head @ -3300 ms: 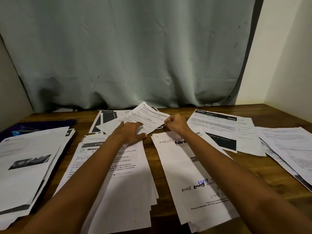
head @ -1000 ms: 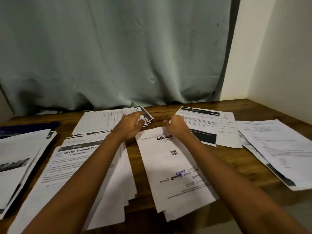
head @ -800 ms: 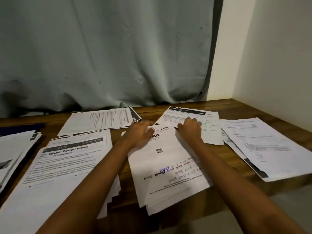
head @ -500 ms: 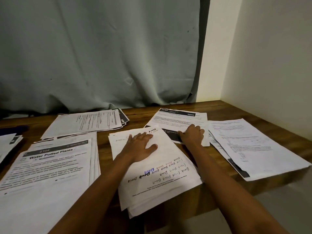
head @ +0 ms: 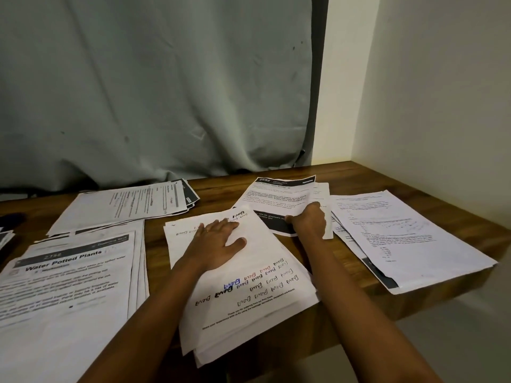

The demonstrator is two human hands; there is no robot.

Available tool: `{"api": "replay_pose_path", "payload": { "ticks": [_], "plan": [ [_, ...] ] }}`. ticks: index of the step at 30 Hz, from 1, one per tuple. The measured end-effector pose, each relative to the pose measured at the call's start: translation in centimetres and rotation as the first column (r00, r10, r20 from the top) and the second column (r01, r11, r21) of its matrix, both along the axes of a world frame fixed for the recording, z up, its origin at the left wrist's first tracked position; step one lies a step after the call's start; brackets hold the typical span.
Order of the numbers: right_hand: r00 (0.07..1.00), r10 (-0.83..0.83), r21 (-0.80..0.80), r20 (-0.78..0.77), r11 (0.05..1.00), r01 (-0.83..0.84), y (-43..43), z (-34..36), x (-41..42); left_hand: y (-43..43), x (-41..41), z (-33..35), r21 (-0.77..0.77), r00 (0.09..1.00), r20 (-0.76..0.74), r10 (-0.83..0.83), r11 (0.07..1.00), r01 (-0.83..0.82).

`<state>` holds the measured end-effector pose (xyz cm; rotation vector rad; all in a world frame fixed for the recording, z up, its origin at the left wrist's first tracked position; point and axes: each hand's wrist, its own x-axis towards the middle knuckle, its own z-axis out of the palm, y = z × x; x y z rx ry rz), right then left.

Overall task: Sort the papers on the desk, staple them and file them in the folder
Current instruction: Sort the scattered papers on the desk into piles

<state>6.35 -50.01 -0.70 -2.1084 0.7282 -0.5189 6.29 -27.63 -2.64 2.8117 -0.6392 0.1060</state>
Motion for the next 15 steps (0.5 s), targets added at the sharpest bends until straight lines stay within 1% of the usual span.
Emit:
{"api": "replay_pose_path", "payload": {
  "ticks": [2, 4, 7, 11, 15],
  "plan": [
    [1.0, -0.003, 0.016, 0.005, 1.0, 0.003, -0.4, 0.0, -0.1, 0.0, 0.0, 0.0, -0.001, 1.0, 0.003, -0.001, 1.0, 0.001],
    [1.0, -0.019, -0.009, 0.002, 1.0, 0.02, -0.7, 0.0, -0.3, 0.1, -0.1, 0.0, -0.006, 1.0, 0.004, -0.005, 1.0, 0.005],
    [0.998, -0.042, -0.031, 0.046, 0.999, 0.043, -1.0, 0.0, -0.5, 0.1, -0.2, 0.0, -0.008, 1.0, 0.004, -0.01, 1.0, 0.01],
    [0.985, -0.048, 0.03, 0.164, 0.999, 0.044, -1.2, 0.2, -1.0, 0.0, -0.3, 0.2, -0.015, 1.0, 0.005, -0.01, 1.0, 0.011],
    [0.948, -0.053, 0.116, 0.314, 0.993, 0.017, -1.5, 1.1, -2.0, 0.0, -0.3, 0.2, -0.011, 1.0, -0.005, -0.009, 1.0, 0.009]
  ]
}}
